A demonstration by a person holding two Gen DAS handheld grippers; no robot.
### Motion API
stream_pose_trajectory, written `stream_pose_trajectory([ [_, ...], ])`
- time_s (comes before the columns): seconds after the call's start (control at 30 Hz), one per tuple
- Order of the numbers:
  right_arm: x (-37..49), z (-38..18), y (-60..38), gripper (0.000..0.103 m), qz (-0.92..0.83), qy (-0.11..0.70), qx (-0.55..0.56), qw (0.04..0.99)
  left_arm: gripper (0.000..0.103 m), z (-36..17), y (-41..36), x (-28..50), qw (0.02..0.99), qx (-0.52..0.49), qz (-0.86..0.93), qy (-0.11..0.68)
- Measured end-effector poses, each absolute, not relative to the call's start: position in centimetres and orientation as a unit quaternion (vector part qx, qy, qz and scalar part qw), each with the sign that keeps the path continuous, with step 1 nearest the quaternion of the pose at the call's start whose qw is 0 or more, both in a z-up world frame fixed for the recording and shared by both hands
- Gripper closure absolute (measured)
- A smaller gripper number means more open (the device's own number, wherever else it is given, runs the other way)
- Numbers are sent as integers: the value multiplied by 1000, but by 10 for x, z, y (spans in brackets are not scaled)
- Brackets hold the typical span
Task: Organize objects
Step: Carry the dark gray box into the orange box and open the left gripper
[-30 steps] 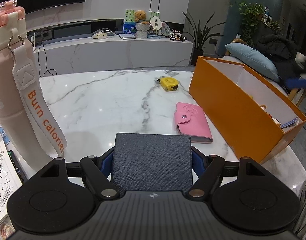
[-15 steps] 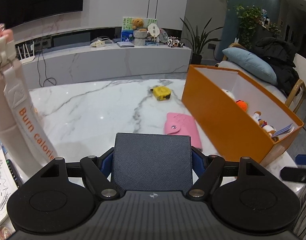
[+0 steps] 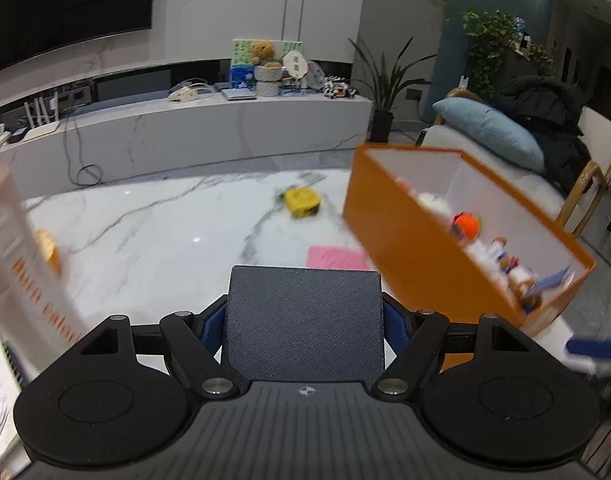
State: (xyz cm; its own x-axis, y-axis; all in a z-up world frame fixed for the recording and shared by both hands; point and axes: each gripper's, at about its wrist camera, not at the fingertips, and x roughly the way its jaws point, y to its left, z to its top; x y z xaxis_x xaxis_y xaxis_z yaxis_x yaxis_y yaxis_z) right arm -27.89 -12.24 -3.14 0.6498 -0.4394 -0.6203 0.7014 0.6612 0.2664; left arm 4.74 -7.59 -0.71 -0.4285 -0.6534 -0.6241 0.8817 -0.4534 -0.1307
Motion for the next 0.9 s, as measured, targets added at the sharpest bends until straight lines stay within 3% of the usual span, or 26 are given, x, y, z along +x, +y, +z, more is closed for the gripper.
stream_pose_trajectory([
  [0.37, -289, -35, -134, 3, -309, 239, 305, 869, 15, 31, -173, -117, 364, 277, -860, 225],
  [0.63, -299, -40, -145, 3, -288, 216, 360, 861, 15, -16, -254, -246, 329, 366, -830, 264],
  [0.9, -306, -41, -151, 3, -260, 190, 403, 857, 15, -58, -270, -287, 349, 418, -801, 250],
])
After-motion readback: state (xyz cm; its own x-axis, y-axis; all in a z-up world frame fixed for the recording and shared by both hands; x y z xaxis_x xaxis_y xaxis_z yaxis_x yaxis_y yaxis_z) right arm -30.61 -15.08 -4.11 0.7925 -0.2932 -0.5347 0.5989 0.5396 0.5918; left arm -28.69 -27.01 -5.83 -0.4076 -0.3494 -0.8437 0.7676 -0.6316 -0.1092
